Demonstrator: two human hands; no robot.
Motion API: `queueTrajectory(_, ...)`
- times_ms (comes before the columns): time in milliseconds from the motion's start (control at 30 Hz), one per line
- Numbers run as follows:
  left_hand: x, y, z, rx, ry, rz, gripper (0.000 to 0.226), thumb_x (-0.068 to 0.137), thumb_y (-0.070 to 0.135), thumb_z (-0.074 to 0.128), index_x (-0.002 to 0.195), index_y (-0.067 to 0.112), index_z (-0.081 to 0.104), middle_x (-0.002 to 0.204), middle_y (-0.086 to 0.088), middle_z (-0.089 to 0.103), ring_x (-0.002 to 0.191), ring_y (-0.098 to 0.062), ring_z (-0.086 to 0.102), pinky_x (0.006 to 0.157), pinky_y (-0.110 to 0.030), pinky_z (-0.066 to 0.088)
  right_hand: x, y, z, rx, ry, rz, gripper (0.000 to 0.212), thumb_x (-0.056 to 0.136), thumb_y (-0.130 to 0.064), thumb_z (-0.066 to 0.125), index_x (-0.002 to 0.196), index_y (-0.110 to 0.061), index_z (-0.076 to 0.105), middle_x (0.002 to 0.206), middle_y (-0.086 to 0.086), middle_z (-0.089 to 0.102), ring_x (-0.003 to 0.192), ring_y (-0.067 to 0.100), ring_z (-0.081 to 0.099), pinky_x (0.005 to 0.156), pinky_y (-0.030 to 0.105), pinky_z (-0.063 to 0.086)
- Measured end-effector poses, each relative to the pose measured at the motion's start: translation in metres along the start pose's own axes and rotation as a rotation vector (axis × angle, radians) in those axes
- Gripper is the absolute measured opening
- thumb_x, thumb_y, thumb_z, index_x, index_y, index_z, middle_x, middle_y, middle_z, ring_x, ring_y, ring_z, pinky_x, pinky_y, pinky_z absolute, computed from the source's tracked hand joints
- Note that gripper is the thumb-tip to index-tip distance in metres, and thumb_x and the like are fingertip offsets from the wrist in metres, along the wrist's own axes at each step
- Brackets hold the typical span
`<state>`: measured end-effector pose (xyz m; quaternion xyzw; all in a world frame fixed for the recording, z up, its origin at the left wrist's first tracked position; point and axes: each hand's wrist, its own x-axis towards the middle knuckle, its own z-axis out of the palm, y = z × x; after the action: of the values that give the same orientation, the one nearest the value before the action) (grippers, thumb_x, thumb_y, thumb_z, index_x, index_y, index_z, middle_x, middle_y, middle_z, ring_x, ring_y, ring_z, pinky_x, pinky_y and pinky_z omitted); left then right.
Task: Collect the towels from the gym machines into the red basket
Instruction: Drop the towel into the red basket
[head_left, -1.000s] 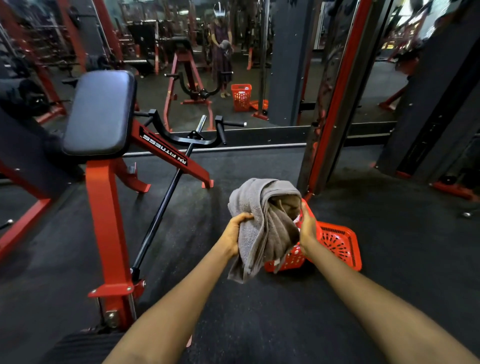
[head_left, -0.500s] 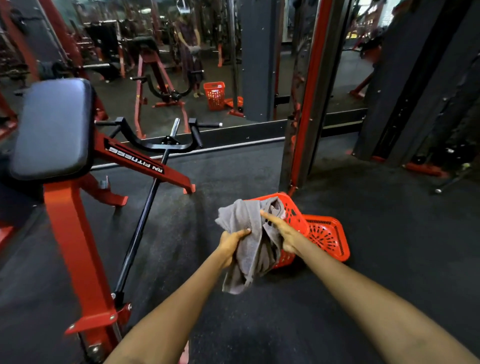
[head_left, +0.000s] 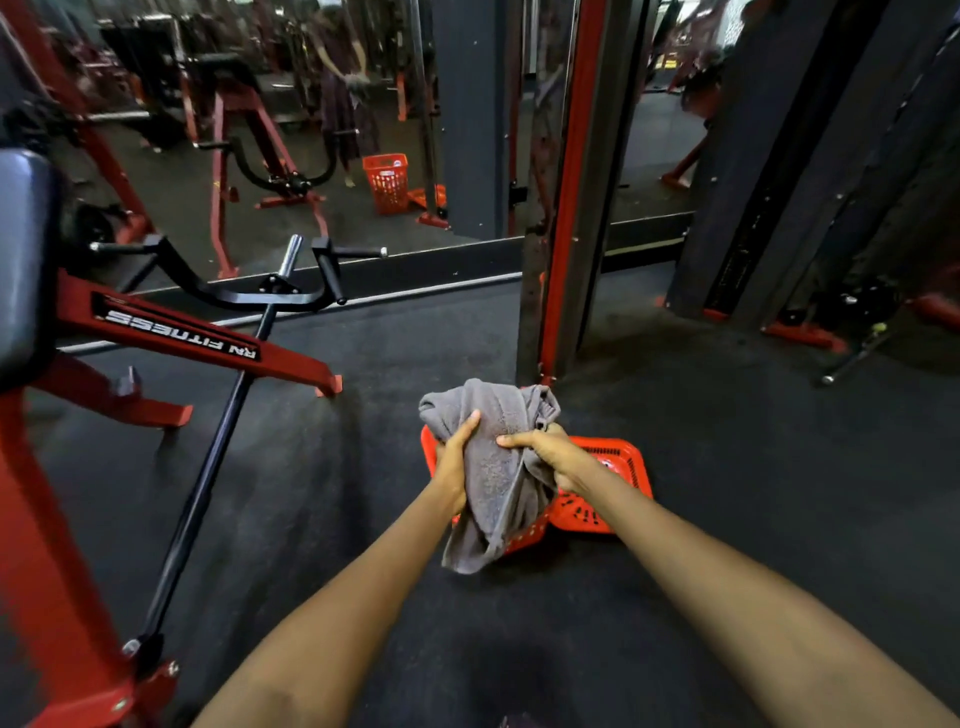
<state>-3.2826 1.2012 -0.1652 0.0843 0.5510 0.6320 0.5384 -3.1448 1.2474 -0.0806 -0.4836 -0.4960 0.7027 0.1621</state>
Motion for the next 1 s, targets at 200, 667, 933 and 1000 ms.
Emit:
queueTrajectory(200, -0.009, 0.014, 0.046, -0.122, 0.063, 0.060, 0.084, 0.055, 0.043, 0.087, 0.126, 0.010, 0.057, 0.116, -0.017, 0.068, 0.105, -0.033, 0.067, 0.094, -0.052, 0.051, 0.044, -0.020, -0.040, -0.029, -0.029, -0.010, 0.018, 0.072, -0.003, 0.075, 0.080, -0.014, 0.063, 0.096, 0.011, 0.071, 0.081, 0.024, 0.066, 0.091, 0.044, 0.053)
queueTrajectory(667, 0.093, 0.033, 0.050, -0.047, 0.297, 0.014, 0.036, 0.091, 0.009, 0.059, 0.126, 0.002, 0.055, 0.118, -0.015, 0.062, 0.104, -0.028, 0.060, 0.094, -0.040, 0.050, 0.185, -0.022, -0.040, 0.028, -0.064, 0.120, 0.017, 0.076, 0.007, 0.067, 0.082, -0.007, 0.061, 0.063, 0.000, 0.069, 0.050, 0.009, 0.065, 0.051, 0.021, 0.051)
queueTrajectory(933, 0.188, 0.053, 0.037, 0.041, 0.339, -0.101, 0.038, 0.086, -0.008, 0.051, 0.123, 0.000, 0.055, 0.104, -0.010, 0.063, 0.093, -0.026, 0.058, 0.074, -0.033, 0.052, 0.293, -0.025, -0.033, -0.008, -0.035, 0.260, 0.016, 0.075, 0.005, 0.063, 0.087, -0.006, 0.062, 0.045, -0.007, 0.065, 0.041, 0.007, 0.062, 0.045, 0.018, 0.050)
queueTrajectory(1000, 0.213, 0.051, 0.034, 0.060, 0.347, -0.139, 0.036, 0.086, -0.009, 0.051, 0.121, 0.001, 0.054, 0.101, -0.010, 0.063, 0.096, -0.028, 0.058, 0.078, -0.035, 0.052, 0.317, -0.019, -0.036, -0.007, -0.014, 0.301, 0.026, 0.073, 0.003, 0.065, 0.097, -0.004, 0.062, 0.046, -0.006, 0.064, 0.042, 0.008, 0.060, 0.049, 0.020, 0.050)
